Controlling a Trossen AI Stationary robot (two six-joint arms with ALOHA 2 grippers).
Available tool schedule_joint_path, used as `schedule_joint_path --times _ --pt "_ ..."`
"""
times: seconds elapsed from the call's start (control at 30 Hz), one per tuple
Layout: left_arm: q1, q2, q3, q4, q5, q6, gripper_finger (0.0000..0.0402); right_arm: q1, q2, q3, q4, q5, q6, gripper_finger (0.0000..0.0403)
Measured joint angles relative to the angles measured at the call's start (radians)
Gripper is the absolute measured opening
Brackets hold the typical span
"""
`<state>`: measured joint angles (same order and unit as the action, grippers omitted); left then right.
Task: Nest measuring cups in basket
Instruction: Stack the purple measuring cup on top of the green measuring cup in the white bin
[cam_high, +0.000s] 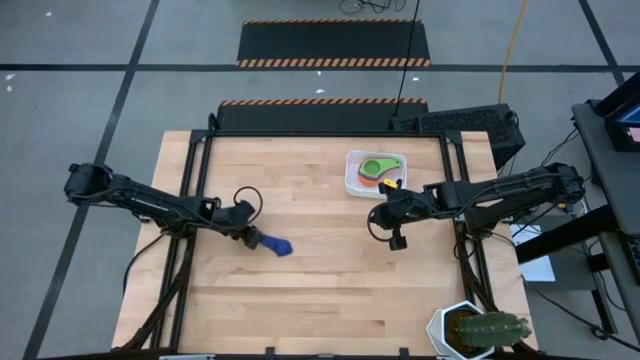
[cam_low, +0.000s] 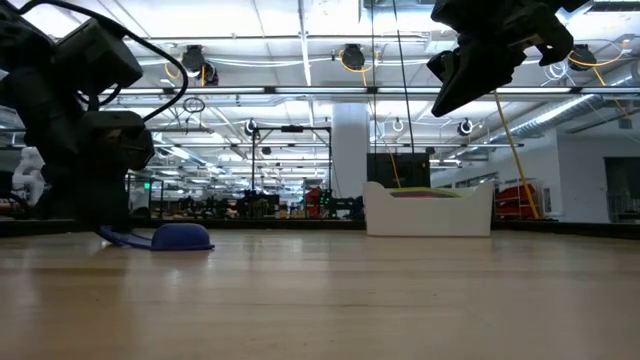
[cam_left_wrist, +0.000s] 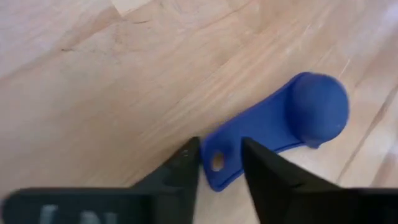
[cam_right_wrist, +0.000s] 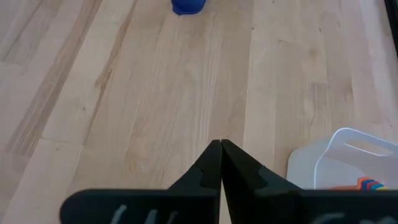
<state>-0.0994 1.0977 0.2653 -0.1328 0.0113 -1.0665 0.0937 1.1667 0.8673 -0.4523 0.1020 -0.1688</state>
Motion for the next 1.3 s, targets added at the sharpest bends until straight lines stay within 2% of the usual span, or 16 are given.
schedule_joint_path --times 0.13,0.2,0.43,0.57,0.7,0.8,0.9,1.03,1.13,1.3 --pt "-0.001 0.0 -0.001 0.01 0.019 0.047 0.0038 0.0 0.0 0.0 0.0 0.0 0.0 0.0" --pt "-0.001 0.0 0.0 0.039 0.023 0.063 0.0013 0.0 0.0 0.0 0.0 0.0 0.001 0.0" --pt "-0.001 0.002 0.039 0.23 -0.042 0.196 0.0007 0.0 0.0 0.0 0.06 0.002 0.04 0.0" --pt "-0.001 0.002 0.157 0.214 -0.147 0.389 0.0007 0.004 0.0 0.0 0.188 0.044 0.128 0.0" --pt "-0.001 0.002 0.309 0.137 -0.275 0.625 0.0006 0.025 0.016 0.0 0.273 0.11 0.13 0.0011" --pt "-0.007 0.009 0.416 0.081 -0.376 0.801 0.0006 0.04 0.045 0.017 0.338 0.117 0.116 0.0032" --pt "-0.008 0.037 0.485 0.046 -0.47 0.926 0.0006 0.056 0.103 0.063 0.353 0.192 0.091 0.0064" --pt "0.0 0.108 0.556 0.055 -0.504 1.039 0.0007 0.059 0.187 0.162 0.359 0.26 0.042 0.0114" --pt "-0.007 0.185 0.61 0.053 -0.546 1.112 0.0007 0.055 0.239 0.227 0.366 0.269 -0.009 0.0146" --pt "-0.034 0.297 0.712 0.063 -0.585 1.24 0.0007 0.034 0.305 0.286 0.376 0.311 -0.077 0.0165"
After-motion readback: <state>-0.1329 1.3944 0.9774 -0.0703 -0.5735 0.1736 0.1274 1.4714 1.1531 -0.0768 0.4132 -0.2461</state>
